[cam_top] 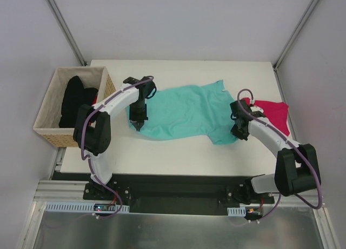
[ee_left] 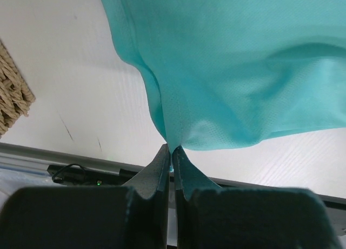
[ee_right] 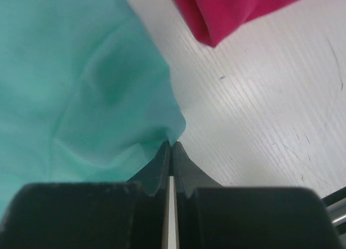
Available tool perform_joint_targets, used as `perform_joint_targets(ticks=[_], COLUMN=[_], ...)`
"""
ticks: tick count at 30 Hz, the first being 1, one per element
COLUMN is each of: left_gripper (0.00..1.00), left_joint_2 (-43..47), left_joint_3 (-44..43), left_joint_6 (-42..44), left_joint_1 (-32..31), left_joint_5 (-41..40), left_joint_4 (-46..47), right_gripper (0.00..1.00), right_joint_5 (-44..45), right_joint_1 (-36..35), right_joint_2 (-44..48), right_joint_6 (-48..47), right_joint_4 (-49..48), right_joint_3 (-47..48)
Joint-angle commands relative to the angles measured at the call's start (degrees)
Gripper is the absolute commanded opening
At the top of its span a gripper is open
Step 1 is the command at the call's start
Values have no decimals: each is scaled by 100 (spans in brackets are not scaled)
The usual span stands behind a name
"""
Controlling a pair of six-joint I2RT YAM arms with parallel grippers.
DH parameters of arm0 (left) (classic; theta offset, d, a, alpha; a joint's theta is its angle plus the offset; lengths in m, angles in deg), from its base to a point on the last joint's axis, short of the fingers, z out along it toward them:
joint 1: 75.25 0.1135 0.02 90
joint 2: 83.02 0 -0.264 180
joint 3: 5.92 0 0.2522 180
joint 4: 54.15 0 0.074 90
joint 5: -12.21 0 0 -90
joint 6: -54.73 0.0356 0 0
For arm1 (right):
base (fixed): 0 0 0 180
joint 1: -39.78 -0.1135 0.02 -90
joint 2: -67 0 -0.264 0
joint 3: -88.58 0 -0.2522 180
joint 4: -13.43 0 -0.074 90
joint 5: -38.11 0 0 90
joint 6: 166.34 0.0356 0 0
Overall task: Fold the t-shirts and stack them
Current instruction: Grap the side of the flattened tshirt closest away from the robot with both arms
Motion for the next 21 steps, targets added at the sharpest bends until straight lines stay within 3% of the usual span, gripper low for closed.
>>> perform_joint_targets(ticks=[1,9,21], left_gripper=[0,0,0], left_joint_2=[255,465,1081], left_joint_3=[-578,-992,-730], left_joint_6=[-150,-387,-764], left_joint_1=[-3,14,41], left_joint_5=[-265,-677,-1197], left_joint_4=[-215,-259,-400], right_gripper=[1,1,1], right_joint_5=[465,729,896], right_joint_1=[-36,25,236], right_joint_2=[326,458,739], right_joint_6=[-281,-544,-773], right_joint_4=[382,558,584], right_joint_3=[686,1126,1311])
